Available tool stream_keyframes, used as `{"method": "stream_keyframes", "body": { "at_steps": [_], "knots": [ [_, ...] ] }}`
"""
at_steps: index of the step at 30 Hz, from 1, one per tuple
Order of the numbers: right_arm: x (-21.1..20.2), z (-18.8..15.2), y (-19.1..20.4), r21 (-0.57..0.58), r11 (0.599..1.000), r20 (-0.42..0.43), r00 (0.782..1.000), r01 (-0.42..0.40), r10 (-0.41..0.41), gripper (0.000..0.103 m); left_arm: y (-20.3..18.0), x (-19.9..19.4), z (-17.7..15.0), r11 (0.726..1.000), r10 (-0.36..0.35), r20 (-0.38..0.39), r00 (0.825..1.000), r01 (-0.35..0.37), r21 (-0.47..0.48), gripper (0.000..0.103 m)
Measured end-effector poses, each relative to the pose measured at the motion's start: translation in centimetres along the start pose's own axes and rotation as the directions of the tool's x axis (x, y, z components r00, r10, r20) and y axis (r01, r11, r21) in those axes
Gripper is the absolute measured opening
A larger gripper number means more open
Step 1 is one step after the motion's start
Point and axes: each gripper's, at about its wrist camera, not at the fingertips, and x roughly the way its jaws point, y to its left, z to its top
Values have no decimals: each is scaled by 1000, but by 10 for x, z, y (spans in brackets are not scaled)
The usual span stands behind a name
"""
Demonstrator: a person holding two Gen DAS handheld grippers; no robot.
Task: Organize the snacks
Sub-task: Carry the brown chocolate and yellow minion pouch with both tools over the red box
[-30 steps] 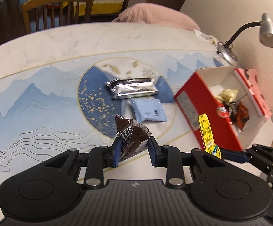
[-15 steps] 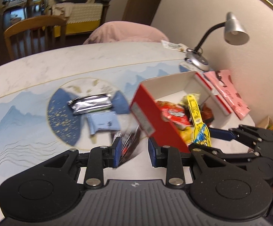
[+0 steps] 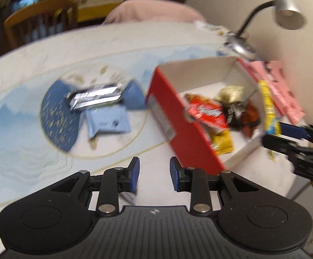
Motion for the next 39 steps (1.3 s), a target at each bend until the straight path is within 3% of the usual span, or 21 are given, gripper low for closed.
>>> {"method": "stream_keyframes", "body": {
  "at_steps": [2,4,6,9,13,19,24,28,29,39],
  "knots": [
    [1,-3,1,8,1000,-5,1000,-22,22,52,8,12,-2,998,12,-37,999,-15,-58,31],
    [3,-6,2,8,999,-11,999,-39,39,52,15,24,-6,993,30,-78,996,-39,-115,44],
    [3,-9,3,7,998,-14,998,-57,57,52,24,35,-9,981,35,-97,995,-53,-188,65],
    [5,-8,0,3,998,-16,998,-63,63,52,31,50,-13,963,42,-115,993,-71,-259,65],
    [6,-8,-5,4,999,-21,998,-54,54,52,25,71,-19,962,113,-134,985,-142,-233,65],
    [6,-11,-14,9,999,-24,998,-50,50,52,24,89,-22,952,162,-148,976,-194,-236,64],
    [6,-12,-17,11,999,-25,998,-49,49,52,26,97,-23,945,184,-155,971,-218,-243,47],
    [6,-12,-19,12,999,-27,998,-49,49,52,28,96,-24,946,180,-143,973,-211,-246,46],
    [6,-13,-20,11,999,-26,998,-49,49,52,28,96,-25,945,185,-139,973,-215,-246,37],
    [8,-11,-23,8,998,-30,998,-56,56,52,35,83,-27,942,142,-98,985,-165,-292,28]
  ]
}}
